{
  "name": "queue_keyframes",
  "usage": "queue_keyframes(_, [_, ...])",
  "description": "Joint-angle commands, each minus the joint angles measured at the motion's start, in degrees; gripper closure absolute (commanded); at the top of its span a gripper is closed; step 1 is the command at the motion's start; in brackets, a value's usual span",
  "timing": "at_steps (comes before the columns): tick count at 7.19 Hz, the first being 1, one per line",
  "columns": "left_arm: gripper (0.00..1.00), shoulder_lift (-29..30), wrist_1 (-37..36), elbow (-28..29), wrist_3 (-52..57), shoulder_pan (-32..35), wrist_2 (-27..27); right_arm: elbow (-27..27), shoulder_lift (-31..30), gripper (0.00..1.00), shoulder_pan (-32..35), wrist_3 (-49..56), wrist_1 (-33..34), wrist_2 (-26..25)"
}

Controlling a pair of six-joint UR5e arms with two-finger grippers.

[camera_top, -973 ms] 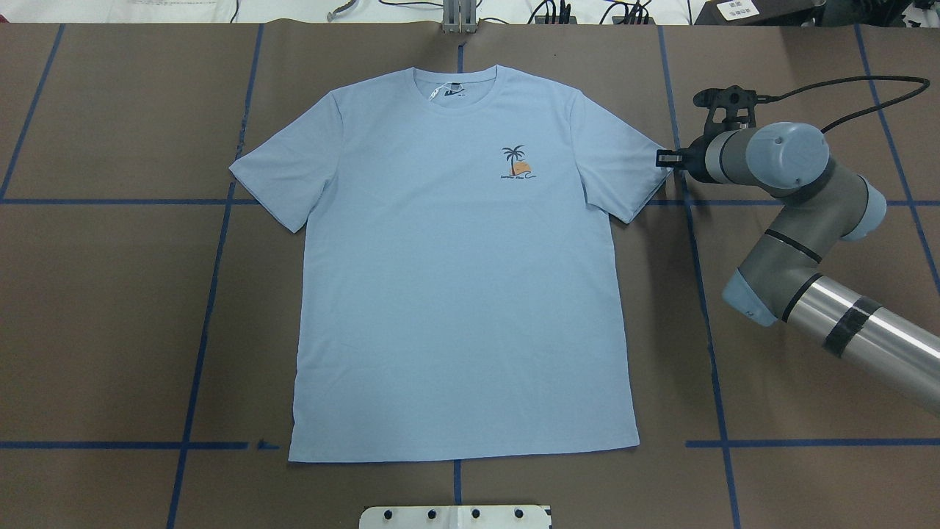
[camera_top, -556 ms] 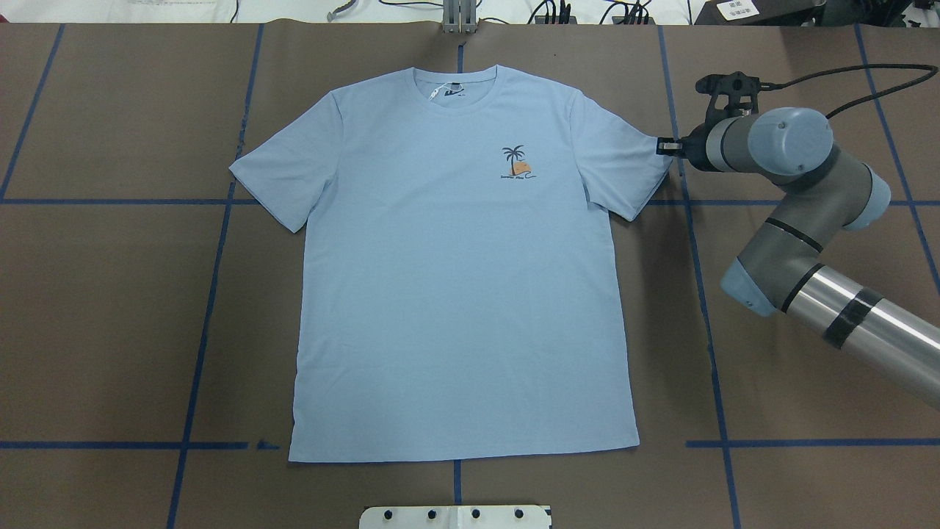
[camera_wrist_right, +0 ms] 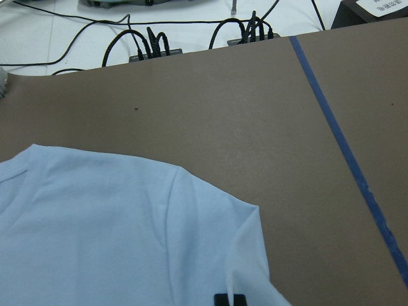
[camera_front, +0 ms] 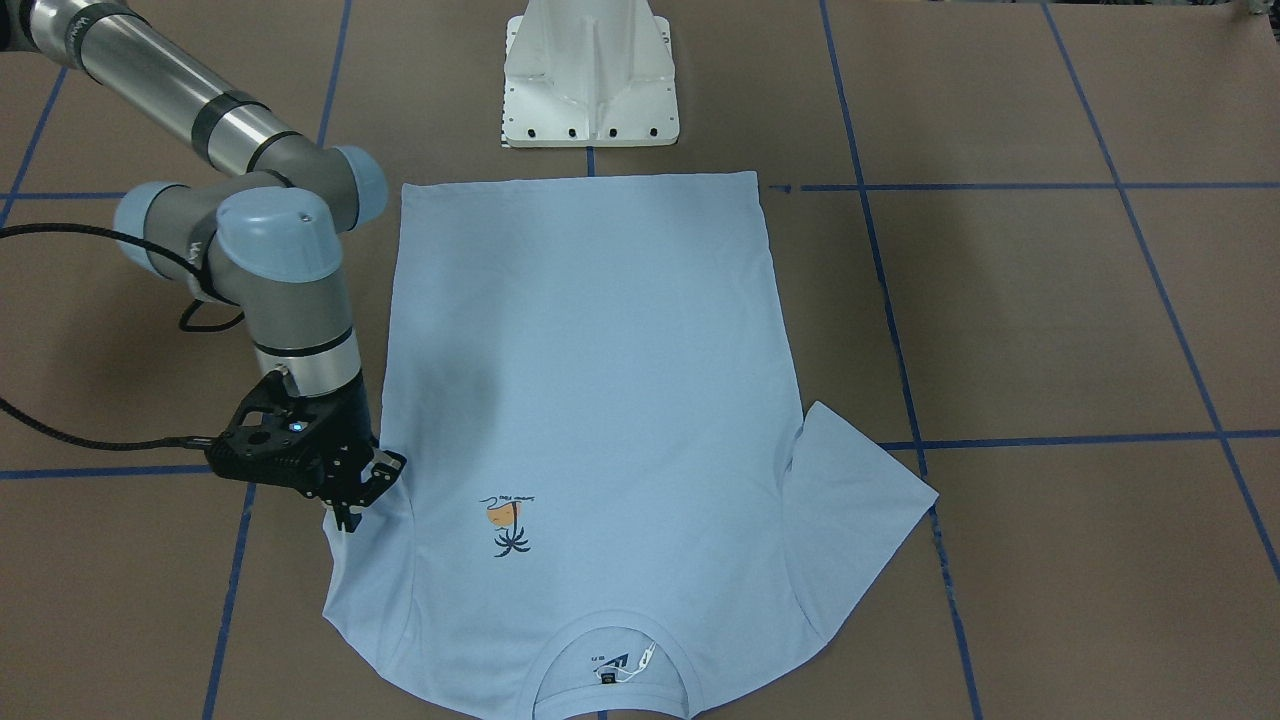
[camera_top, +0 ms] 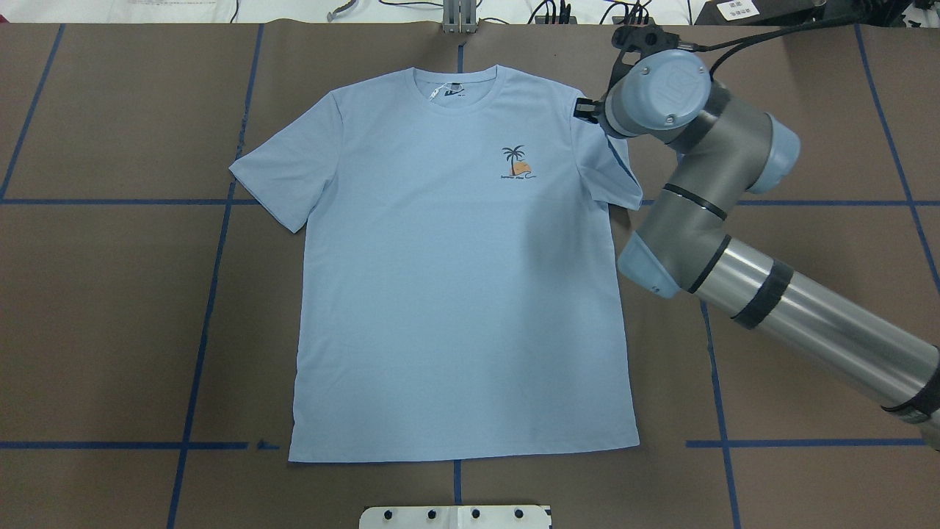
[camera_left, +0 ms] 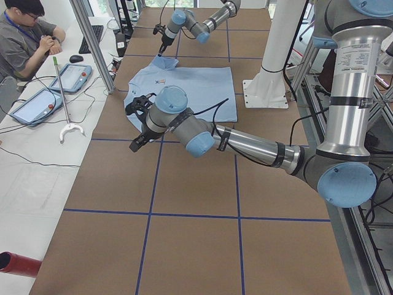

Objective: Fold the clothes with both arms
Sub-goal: 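Fold the held sleeve inward across the shirt toward the collar with the right gripper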

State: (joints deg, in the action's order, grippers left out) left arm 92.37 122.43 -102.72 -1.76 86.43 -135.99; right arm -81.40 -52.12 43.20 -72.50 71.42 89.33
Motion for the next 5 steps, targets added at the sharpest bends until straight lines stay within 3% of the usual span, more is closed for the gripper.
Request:
queue_keyframes(1, [0.0,0.01,0.0,0.07,0.0,0.05,-0.06,7.18,7.18,1.0,-4.68,-2.73,1.45,-7.02])
queue_keyframes(5, [0.0,0.01,0.0,0.16,0.0,-0.04,0.02,8.19,8.44,1.0,-9.18,-1.77,1.27,-11.11])
